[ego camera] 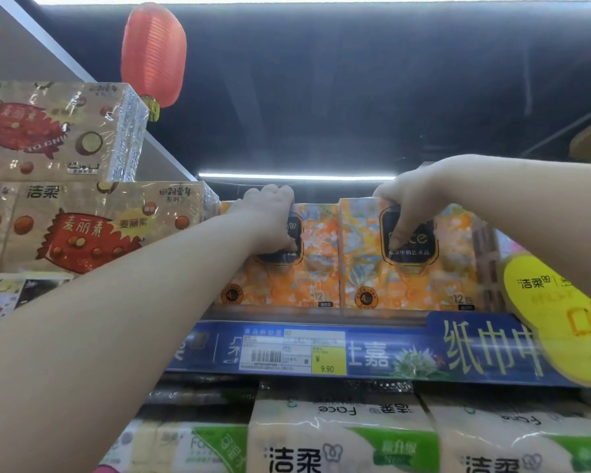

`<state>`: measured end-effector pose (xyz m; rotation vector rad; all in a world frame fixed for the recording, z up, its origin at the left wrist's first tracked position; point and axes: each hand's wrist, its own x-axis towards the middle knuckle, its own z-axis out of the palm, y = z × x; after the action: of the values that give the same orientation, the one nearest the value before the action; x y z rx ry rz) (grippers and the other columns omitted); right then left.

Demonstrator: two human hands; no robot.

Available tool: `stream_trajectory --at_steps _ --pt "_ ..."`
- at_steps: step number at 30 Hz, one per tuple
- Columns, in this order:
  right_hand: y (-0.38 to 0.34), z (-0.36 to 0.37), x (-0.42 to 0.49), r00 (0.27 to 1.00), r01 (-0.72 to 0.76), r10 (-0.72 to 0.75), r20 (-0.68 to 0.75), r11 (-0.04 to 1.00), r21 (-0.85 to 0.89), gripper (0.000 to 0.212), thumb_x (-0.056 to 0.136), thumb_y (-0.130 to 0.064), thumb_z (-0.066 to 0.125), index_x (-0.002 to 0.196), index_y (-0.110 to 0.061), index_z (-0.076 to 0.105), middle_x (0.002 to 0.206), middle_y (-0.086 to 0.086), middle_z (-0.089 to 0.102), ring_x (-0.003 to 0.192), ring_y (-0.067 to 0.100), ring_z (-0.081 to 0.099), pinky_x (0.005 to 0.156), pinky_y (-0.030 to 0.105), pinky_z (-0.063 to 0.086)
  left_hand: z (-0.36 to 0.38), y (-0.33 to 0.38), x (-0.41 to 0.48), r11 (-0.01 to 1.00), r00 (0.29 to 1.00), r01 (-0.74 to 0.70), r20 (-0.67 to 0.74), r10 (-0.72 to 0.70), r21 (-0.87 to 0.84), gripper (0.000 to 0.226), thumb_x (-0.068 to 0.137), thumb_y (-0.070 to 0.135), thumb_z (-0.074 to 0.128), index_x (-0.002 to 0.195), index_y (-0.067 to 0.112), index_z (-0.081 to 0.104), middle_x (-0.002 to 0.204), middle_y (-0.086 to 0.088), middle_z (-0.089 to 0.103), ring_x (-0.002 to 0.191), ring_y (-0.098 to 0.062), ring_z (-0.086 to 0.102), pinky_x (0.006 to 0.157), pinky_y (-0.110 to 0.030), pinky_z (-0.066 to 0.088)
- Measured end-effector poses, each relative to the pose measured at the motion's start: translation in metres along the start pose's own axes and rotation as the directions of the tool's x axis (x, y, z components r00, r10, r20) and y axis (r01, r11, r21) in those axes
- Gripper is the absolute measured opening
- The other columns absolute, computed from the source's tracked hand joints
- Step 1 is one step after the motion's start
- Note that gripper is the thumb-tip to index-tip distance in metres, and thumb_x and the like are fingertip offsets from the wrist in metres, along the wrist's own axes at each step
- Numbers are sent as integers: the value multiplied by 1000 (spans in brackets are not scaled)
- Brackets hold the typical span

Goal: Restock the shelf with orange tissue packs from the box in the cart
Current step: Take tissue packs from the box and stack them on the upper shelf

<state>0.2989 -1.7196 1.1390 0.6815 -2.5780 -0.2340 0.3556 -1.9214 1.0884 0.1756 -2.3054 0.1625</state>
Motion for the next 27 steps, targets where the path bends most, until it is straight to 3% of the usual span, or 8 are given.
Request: stream_trajectory --at_steps 5,12,16,23,27 --pt "9 19 14 997 46 -36 -71 988 145 74 69 -37 82 132 -26 43 123 0 55 108 23 58 87 40 54 4 -4 -2 1000 1000 -11 -25 11 -4 61 77 40 73 124 18 42 129 -5 45 120 -28 40 101 -44 40" --pt "12 23 16 994 76 -60 -86 978 195 81 69 -38 82 136 -27 38 125 -1 53 111 23 56 87 38 53 4 -4 -3 1000 999 -6 -35 6 3 61 78 40 72 125 19 41 129 -4 45 120 -27 40 101 -43 40" --pt "21 25 12 998 55 -44 -48 962 266 82 65 -38 84 134 -29 40 113 -6 56 102 19 60 86 38 55 7 -5 -4 1000 999 -14 -39 14 2 60 79 42 70 127 20 41 130 -3 46 121 -25 40 102 -43 40" --pt "23 39 17 994 74 -45 -98 948 310 76 69 -33 83 132 -27 40 116 -4 55 103 19 56 80 33 51 21 -10 -13 997 995 -55 -76 59 54 70 90 46 53 148 25 19 153 2 25 142 -20 19 116 -39 14" --pt "21 39 13 985 75 -42 -165 978 197 82 68 -46 80 135 -28 37 127 -2 50 115 22 51 90 37 42 21 -11 -10 999 999 -22 -37 23 43 71 92 43 50 150 26 13 158 4 15 147 -17 4 118 -39 3"
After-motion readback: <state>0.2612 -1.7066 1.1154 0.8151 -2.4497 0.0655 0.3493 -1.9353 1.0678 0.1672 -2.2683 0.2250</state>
